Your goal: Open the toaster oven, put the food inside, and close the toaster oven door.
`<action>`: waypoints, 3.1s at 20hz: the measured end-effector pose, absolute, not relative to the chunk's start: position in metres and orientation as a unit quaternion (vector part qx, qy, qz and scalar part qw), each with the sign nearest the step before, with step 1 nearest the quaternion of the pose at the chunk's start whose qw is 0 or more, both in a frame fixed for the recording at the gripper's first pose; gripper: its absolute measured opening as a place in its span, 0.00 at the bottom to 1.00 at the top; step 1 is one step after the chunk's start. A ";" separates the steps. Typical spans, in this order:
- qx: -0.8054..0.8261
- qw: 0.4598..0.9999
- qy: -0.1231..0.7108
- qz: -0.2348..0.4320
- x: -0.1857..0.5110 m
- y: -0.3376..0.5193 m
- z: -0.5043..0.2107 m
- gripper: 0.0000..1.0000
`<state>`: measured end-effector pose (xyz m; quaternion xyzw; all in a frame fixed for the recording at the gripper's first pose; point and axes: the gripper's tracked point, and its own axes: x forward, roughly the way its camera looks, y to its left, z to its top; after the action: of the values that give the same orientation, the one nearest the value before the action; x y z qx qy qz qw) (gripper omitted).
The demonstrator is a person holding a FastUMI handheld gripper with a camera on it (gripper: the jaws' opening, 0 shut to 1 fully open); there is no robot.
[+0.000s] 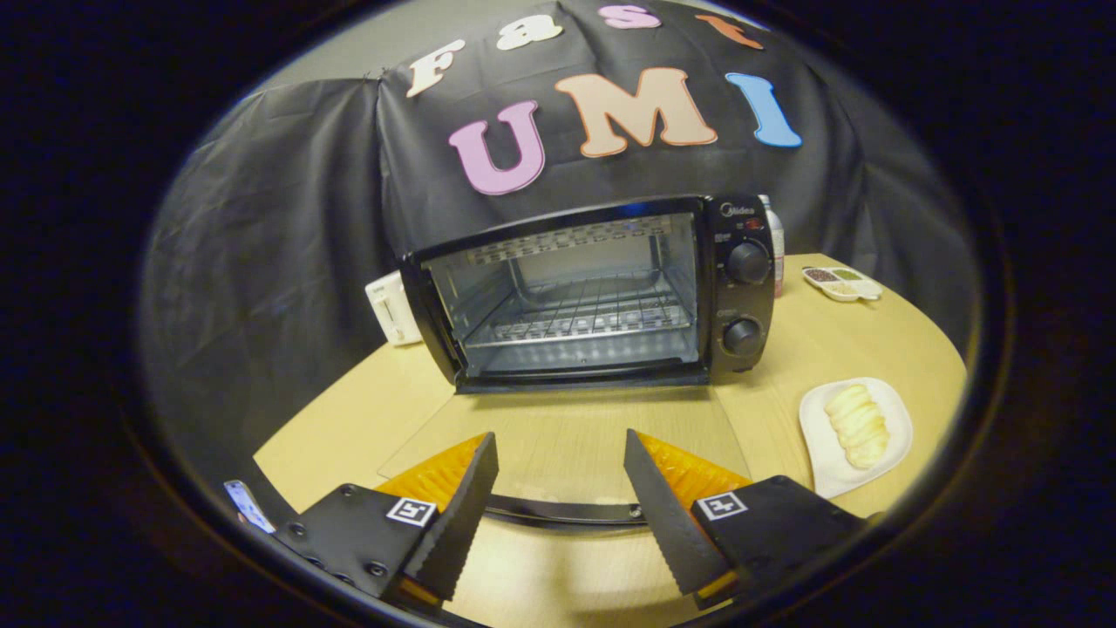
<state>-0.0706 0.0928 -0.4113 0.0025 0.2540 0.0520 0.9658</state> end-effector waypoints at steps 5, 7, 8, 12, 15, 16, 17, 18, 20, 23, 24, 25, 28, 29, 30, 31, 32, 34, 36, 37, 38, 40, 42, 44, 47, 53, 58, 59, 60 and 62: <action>0.025 0.976 0.211 0.039 -0.084 0.059 -0.367 0.93; 0.020 0.981 0.194 0.018 -0.085 0.034 -0.349 0.93; 0.014 0.981 0.192 0.004 -0.085 0.019 -0.343 0.93; -0.024 0.978 0.198 -0.058 -0.083 -0.047 -0.331 0.93; -0.059 0.970 0.220 -0.087 -0.077 -0.086 -0.338 0.93; -0.069 0.966 0.232 -0.096 -0.075 -0.098 -0.343 0.93; -0.077 0.961 0.245 -0.103 -0.075 -0.111 -0.352 0.93; -0.086 0.956 0.260 -0.107 -0.073 -0.120 -0.362 0.93; -0.106 0.945 0.291 -0.107 -0.070 -0.136 -0.385 0.93; -0.134 0.929 0.326 -0.111 -0.068 -0.153 -0.407 0.93; -0.145 0.927 0.330 -0.106 -0.066 -0.154 -0.409 0.93; -0.151 0.925 0.331 -0.106 -0.067 -0.154 -0.413 0.93; -0.158 0.921 0.339 -0.109 -0.064 -0.161 -0.425 0.92; -0.157 0.919 0.344 -0.112 -0.064 -0.164 -0.430 0.92; -0.153 0.919 0.347 -0.111 -0.064 -0.164 -0.433 0.92; -0.145 0.923 0.338 -0.113 -0.062 -0.164 -0.433 0.92; -0.138 0.924 0.338 -0.117 -0.062 -0.164 -0.433 0.91; -0.118 0.928 0.334 -0.117 -0.061 -0.162 -0.435 0.91; -0.097 0.928 0.340 -0.117 -0.062 -0.160 -0.439 0.84; -0.091 0.928 0.342 -0.114 -0.060 -0.159 -0.441 0.79; -0.087 0.927 0.345 -0.116 -0.063 -0.159 -0.439 0.73; -0.092 0.928 0.343 -0.113 -0.060 -0.159 -0.441 0.62; -0.092 0.930 0.338 -0.113 -0.061 -0.157 -0.440 0.56; -0.079 0.933 0.336 -0.104 -0.063 -0.150 -0.439 0.53; -0.047 0.943 0.317 -0.093 -0.065 -0.137 -0.424 0.50; 0.015 0.962 0.270 -0.031 -0.072 -0.076 -0.385 0.50; 0.031 0.966 0.256 0.034 -0.072 -0.007 -0.377 0.50; 0.033 0.965 0.257 0.043 -0.071 0.005 -0.379 0.49; 0.036 0.964 0.259 0.050 -0.068 0.015 -0.381 0.49; 0.044 0.961 0.267 0.064 -0.062 0.036 -0.389 0.49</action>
<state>-0.0625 0.0364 -0.3886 0.0437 0.2667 0.0639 0.9607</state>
